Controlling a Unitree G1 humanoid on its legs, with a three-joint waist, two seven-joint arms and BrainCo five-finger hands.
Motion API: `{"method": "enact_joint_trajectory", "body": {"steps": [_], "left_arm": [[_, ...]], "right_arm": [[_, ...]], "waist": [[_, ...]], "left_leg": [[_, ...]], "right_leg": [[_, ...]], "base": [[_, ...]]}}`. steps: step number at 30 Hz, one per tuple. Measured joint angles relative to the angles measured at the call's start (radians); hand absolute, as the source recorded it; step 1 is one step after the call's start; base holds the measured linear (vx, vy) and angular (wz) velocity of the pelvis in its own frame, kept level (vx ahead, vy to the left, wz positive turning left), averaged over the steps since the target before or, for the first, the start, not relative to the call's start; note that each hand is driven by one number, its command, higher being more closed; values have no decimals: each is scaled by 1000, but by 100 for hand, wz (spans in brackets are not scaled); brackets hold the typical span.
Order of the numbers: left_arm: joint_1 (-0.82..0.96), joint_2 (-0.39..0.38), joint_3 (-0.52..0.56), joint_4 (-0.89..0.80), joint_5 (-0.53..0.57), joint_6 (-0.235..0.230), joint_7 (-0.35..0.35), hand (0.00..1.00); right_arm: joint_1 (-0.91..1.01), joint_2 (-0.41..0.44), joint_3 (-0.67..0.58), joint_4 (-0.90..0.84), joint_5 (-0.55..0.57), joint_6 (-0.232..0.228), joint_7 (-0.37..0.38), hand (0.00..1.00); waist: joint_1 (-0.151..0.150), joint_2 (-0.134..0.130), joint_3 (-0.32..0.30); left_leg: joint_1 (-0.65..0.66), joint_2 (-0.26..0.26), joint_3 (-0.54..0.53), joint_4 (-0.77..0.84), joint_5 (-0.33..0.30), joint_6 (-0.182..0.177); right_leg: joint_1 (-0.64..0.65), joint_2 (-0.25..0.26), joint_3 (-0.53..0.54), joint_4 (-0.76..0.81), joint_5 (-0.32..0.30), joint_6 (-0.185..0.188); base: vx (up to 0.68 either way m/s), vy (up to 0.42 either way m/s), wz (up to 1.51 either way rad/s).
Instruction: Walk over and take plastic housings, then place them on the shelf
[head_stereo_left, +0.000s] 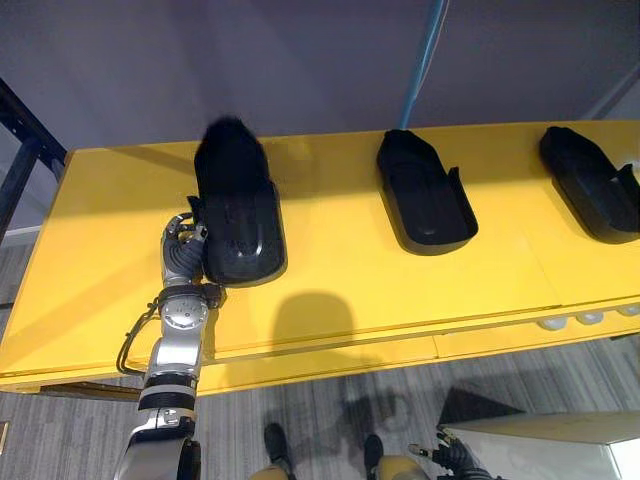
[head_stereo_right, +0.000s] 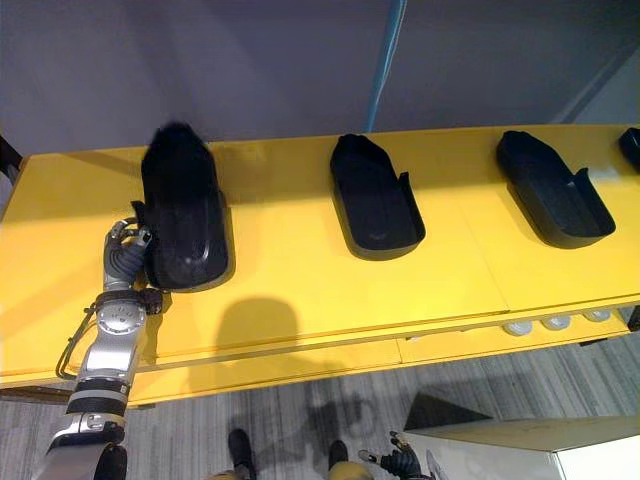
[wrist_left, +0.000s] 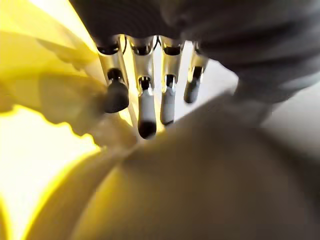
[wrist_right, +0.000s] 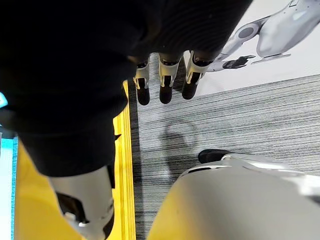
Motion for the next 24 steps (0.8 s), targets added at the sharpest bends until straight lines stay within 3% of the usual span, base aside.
{"method": "enact_joint_trajectory", "body": {"steps": [9, 10, 14, 15, 16, 17, 18, 20, 24], "left_arm": [[-12, 6, 59, 14, 5, 34, 7, 0], [60, -43, 54, -196, 5, 53, 22, 0], [75, -48, 50, -226, 5, 40, 32, 0], [90, -56, 41, -274, 4, 51, 35, 0], [150, -82, 1, -463, 5, 57, 44, 0], [182, -92, -32, -561, 6, 42, 46, 0], [240, -103, -144, -767, 12, -47, 30, 0], [247, -116, -250, -855, 28, -126, 5, 0], [281, -185, -320, -863, 27, -159, -37, 0]], "right_arm": [[-5, 10, 0, 14, -1, 0, 4, 0], [-6, 11, 0, 13, 0, 1, 5, 0], [-6, 11, 0, 14, 0, 0, 5, 0], [-6, 10, 0, 15, 0, 0, 5, 0], [-4, 11, 1, 23, 0, 0, 5, 0], [-3, 11, 0, 28, 0, 0, 5, 0], [1, 9, -1, 44, 0, 0, 5, 0], [1, 4, 1, 52, -3, 0, 6, 0], [2, -9, 12, 60, -14, -1, 7, 0]], "waist": [[7, -21, -3], [12, -25, -5], [15, -24, -6], [14, -25, -7], [17, -28, -9], [21, -29, -10], [35, -28, -12], [39, -22, -28], [23, 4, -71]], "left_leg": [[22, 0, 3, -1, -2, -3], [24, -2, -2, -1, -2, -3], [29, -2, -10, -1, -2, -3], [28, -2, -11, -1, -2, -3], [25, -4, -11, -1, -2, -3], [24, -4, -11, -1, -3, -3], [23, -5, -11, -1, -3, -4], [23, -5, -16, -1, -3, -4], [27, -3, -10, -3, -4, -4]], "right_leg": [[30, 1, 4, -17, 3, 3], [32, 0, 1, -20, 3, 3], [45, 0, -4, -23, 3, 3], [45, 0, -1, -23, 3, 3], [43, -1, -2, -24, 3, 3], [42, -1, -1, -24, 3, 3], [42, -2, 1, -24, 3, 3], [45, -1, 1, -24, 3, 3], [45, 1, 8, -22, 3, 3]], "base": [[-10, 17, 1], [-52, 50, 3], [-18, 19, 5], [-9, 20, 4], [3, 25, 3], [13, 32, 4], [17, 26, 4], [3, 11, 3], [-30, 9, -4]]}}
